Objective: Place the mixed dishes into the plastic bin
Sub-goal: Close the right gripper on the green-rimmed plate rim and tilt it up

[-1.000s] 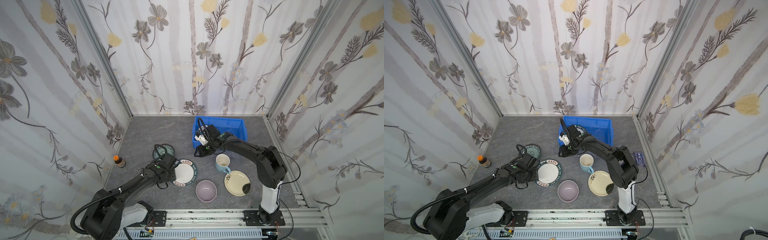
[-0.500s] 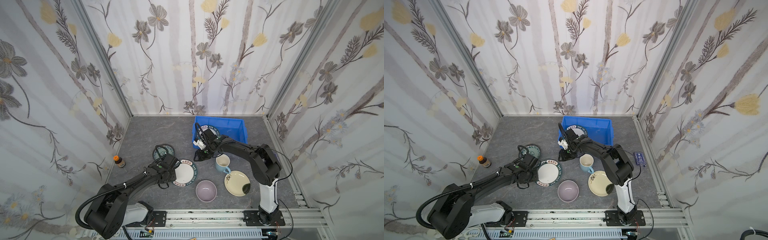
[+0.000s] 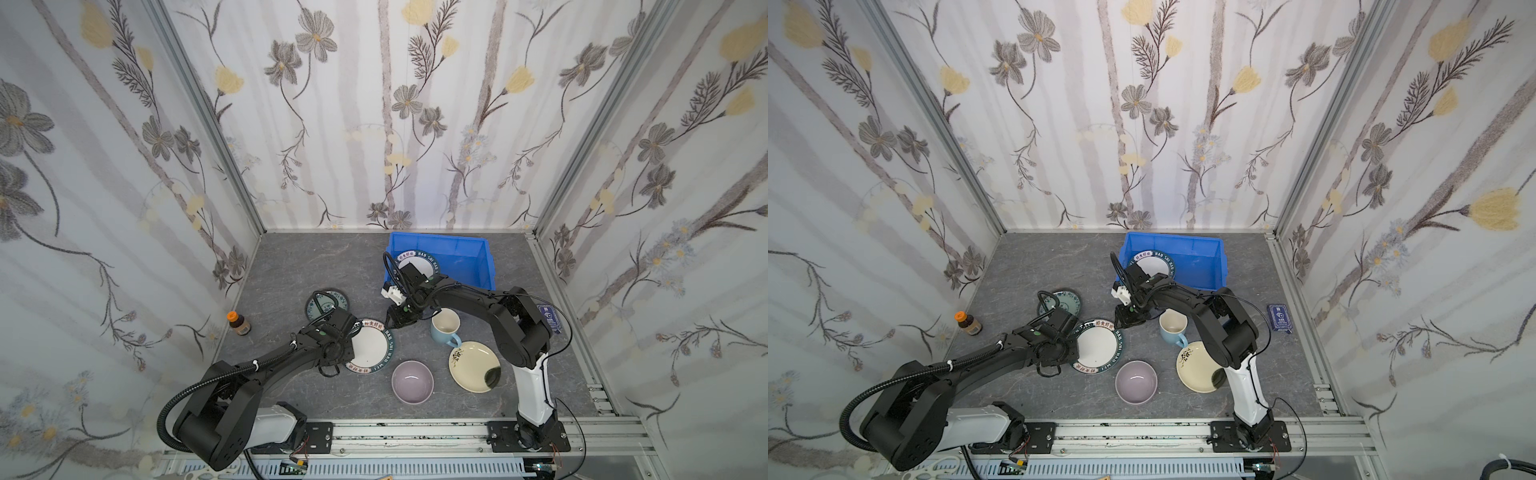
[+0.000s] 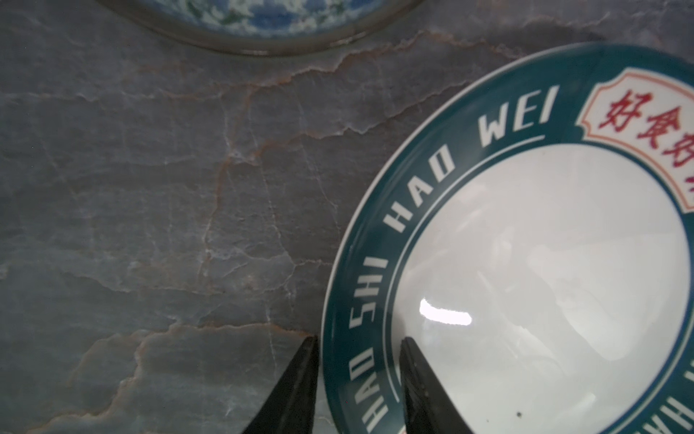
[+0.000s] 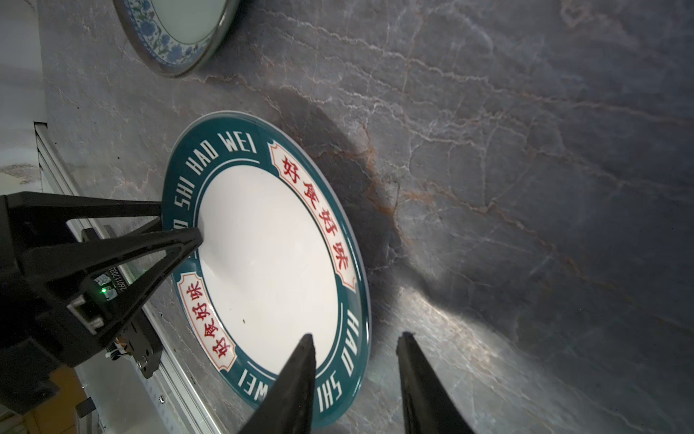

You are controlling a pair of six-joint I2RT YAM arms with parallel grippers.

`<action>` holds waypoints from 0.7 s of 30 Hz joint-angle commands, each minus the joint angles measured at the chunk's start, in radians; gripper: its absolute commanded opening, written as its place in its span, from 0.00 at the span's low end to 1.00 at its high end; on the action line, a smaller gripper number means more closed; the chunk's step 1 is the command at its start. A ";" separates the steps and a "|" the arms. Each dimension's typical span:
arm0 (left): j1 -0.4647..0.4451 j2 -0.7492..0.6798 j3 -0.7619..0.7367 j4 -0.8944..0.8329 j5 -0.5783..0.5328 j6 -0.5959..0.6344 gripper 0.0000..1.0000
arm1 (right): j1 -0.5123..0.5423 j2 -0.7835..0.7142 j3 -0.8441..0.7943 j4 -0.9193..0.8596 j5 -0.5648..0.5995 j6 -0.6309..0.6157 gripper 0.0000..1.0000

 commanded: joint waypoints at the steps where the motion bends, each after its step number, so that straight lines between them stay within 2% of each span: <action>1: -0.001 0.008 0.001 -0.012 -0.005 -0.002 0.38 | 0.003 0.015 0.006 0.005 -0.017 -0.015 0.37; 13: 0.000 0.044 0.003 0.009 0.002 0.007 0.34 | 0.003 0.052 0.015 0.009 -0.069 -0.024 0.35; 21: 0.000 0.058 0.006 0.015 0.004 0.007 0.34 | 0.004 0.071 0.019 0.011 -0.100 -0.029 0.28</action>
